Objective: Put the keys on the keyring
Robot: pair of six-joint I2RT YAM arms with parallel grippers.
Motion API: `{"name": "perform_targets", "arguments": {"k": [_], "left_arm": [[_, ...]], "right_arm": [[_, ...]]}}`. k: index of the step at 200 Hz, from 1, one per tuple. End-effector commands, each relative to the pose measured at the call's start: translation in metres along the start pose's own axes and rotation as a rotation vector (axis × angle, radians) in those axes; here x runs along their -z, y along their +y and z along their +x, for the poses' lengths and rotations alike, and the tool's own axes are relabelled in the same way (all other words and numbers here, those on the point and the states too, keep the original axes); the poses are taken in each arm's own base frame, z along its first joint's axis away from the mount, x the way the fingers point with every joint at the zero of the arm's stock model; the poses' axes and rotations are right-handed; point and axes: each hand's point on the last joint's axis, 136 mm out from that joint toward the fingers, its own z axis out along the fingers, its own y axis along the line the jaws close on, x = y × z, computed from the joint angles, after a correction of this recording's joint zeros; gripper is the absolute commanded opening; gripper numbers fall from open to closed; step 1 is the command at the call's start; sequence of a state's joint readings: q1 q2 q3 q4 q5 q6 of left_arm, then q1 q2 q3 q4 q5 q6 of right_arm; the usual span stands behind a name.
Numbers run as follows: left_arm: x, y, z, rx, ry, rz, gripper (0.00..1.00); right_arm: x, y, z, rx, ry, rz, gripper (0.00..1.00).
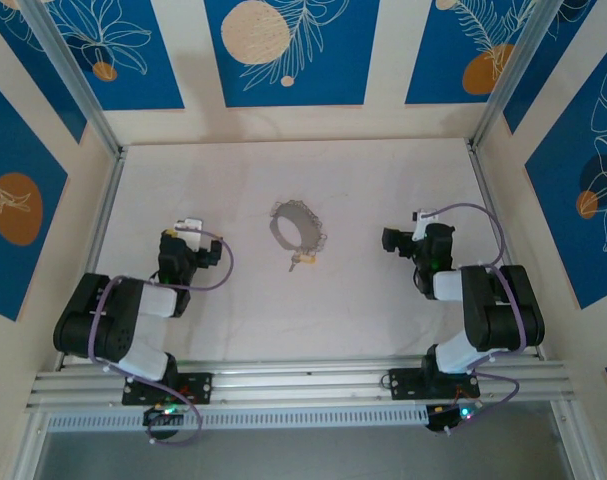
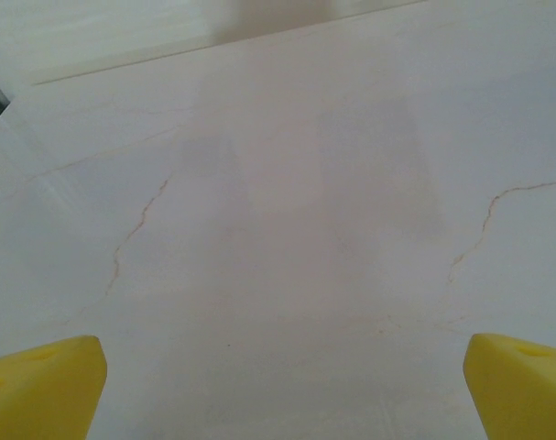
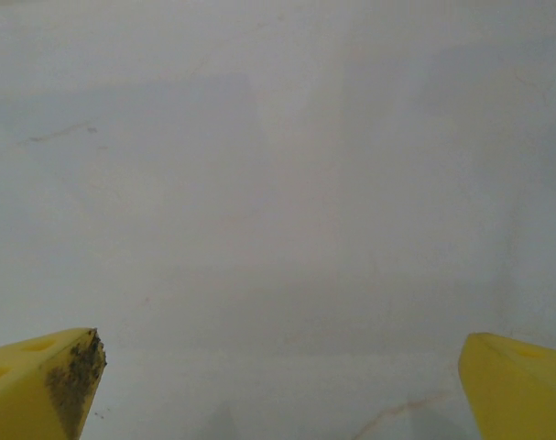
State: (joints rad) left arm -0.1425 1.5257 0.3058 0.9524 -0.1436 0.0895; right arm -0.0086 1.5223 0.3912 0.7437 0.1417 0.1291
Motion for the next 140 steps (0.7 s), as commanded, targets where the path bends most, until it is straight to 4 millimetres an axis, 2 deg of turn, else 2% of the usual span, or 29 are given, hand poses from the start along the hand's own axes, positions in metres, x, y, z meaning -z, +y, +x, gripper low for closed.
{"name": "perform_targets", "arguments": {"k": [1, 58, 140], "left_arm": [[-0.007, -0.001, -0.015, -0.002, -0.054, 0.026, 1.00], [-0.017, 0.011, -0.012, 0.067, 0.002, 0.037, 1.00], [-0.016, 0.012, -0.012, 0.067, -0.006, 0.036, 1.00]], "right_arm": [[0.002, 0.015, -0.026, 0.017, -0.092, -0.115, 0.99], [-0.002, 0.014, -0.025, 0.031, -0.080, -0.077, 0.99], [-0.002, 0.015, -0.025, 0.047, -0.083, -0.060, 0.99]]}}
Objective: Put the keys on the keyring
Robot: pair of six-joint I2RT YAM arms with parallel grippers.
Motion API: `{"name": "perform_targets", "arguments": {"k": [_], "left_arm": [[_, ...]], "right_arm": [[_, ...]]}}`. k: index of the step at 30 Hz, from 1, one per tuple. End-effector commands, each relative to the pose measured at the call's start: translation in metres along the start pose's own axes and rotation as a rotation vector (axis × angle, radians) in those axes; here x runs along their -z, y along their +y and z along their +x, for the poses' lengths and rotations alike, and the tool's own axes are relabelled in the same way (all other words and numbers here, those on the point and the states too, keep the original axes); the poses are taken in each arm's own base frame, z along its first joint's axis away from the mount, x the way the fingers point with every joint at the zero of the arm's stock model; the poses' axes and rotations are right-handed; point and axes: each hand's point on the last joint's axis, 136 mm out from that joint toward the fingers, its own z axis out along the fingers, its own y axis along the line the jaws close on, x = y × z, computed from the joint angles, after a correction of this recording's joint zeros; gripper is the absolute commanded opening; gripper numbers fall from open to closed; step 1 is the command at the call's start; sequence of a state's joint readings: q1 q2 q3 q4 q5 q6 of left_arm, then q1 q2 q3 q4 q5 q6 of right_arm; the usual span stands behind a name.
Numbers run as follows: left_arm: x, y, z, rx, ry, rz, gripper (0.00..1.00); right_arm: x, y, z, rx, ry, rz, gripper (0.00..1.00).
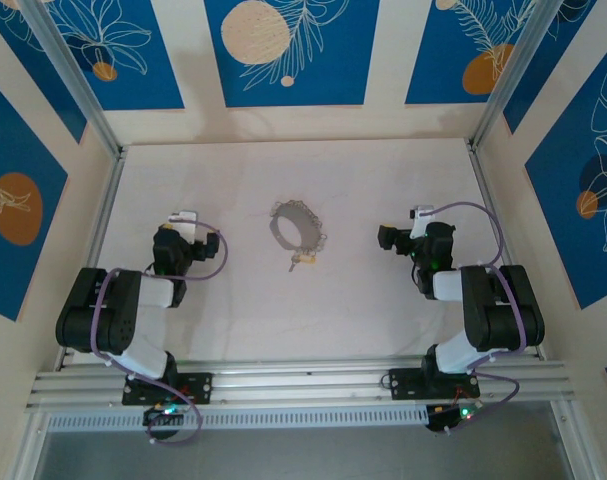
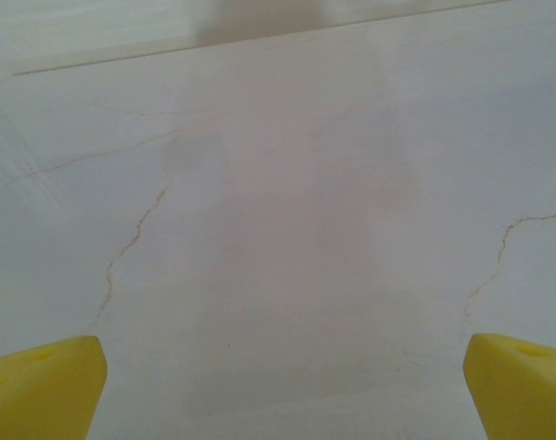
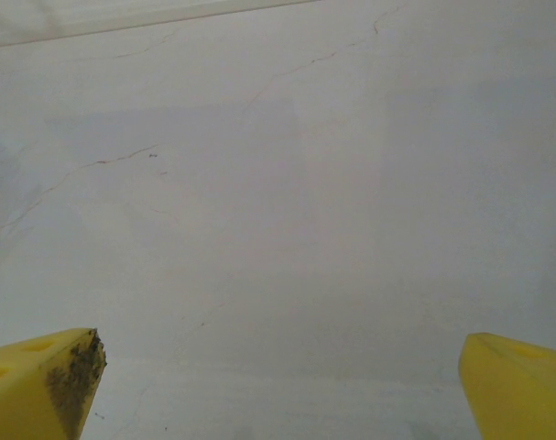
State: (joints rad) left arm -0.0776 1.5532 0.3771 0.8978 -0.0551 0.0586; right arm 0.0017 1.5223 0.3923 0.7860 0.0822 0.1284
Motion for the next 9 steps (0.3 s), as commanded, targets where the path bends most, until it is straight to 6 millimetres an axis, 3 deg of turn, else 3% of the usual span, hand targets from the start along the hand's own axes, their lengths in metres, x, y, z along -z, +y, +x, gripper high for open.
{"name": "perform_targets", "arguments": {"k": [1, 9], "left_arm": [[-0.0013, 0.0013, -0.0051, 0.013, -0.016, 0.008, 1.00], [-0.0013, 0.0014, -0.0048, 0.014, -0.015, 0.008, 1.00]], "right_arm": [[-0.0024, -0.0006, -0.0157, 0.037, -0.047, 0.013, 0.99], [-0.0020, -0.0013, -0.0157, 0.033, -0.046, 0.011, 0.99]]}}
